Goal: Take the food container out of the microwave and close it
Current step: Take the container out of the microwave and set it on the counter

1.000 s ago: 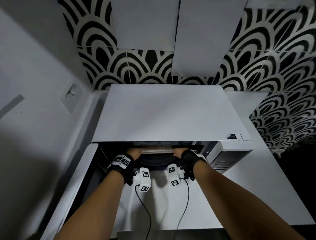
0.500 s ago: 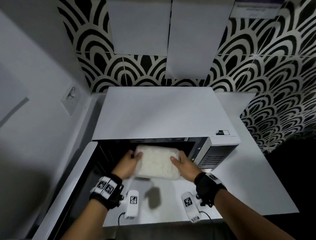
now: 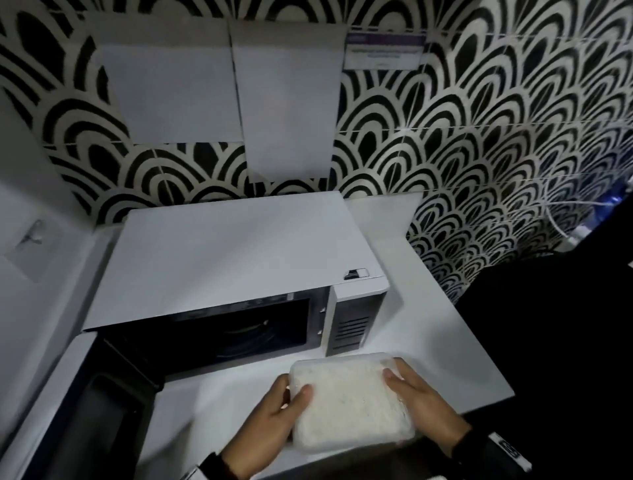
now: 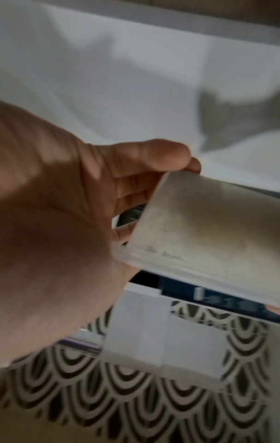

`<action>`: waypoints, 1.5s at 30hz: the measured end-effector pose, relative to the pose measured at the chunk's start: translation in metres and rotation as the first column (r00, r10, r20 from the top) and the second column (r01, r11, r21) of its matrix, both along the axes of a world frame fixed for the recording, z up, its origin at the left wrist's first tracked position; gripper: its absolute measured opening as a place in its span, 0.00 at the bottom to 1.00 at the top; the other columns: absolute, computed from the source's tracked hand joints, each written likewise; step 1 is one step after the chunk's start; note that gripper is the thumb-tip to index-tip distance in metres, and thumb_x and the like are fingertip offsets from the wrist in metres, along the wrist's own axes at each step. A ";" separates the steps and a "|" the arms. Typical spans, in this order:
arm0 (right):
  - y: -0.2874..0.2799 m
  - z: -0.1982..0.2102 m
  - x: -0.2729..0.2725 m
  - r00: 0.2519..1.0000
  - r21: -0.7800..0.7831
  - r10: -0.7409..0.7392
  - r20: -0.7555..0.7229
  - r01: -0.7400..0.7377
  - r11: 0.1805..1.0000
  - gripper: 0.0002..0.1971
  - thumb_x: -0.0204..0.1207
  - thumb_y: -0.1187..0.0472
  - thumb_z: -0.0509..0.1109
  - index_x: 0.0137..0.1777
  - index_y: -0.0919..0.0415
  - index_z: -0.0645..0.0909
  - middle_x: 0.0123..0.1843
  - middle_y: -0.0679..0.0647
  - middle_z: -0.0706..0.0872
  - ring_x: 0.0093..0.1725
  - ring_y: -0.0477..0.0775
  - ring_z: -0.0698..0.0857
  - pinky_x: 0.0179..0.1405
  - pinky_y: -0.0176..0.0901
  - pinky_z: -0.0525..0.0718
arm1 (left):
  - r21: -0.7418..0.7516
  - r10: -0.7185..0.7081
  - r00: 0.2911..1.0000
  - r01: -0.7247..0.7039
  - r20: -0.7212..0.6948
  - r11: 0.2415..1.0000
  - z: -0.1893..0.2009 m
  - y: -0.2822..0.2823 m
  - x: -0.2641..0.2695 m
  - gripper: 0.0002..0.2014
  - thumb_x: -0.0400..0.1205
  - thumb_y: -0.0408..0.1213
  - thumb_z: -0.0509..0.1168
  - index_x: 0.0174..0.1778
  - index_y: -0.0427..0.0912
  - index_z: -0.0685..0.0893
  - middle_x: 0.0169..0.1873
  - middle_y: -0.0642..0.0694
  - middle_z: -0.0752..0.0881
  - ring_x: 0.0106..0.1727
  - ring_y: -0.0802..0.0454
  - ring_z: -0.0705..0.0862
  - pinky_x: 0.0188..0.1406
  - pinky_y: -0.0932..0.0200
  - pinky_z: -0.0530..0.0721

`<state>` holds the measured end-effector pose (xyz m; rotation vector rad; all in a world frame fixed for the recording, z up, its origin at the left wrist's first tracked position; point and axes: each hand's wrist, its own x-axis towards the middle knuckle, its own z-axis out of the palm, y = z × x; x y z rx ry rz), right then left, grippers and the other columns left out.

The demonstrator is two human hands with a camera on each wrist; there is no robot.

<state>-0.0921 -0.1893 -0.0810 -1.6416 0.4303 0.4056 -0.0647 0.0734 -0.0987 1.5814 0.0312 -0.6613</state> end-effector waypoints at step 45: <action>-0.228 -0.100 0.339 0.992 -0.256 0.107 0.059 -0.089 0.963 0.23 0.88 0.55 0.53 0.77 0.70 0.68 0.75 0.69 0.75 0.74 0.69 0.73 0.75 0.58 0.69 | 0.398 0.355 0.895 -0.439 0.270 0.806 -0.095 -0.344 0.319 0.17 0.88 0.40 0.53 0.49 0.31 0.81 0.47 0.31 0.85 0.51 0.35 0.83 0.49 0.51 0.77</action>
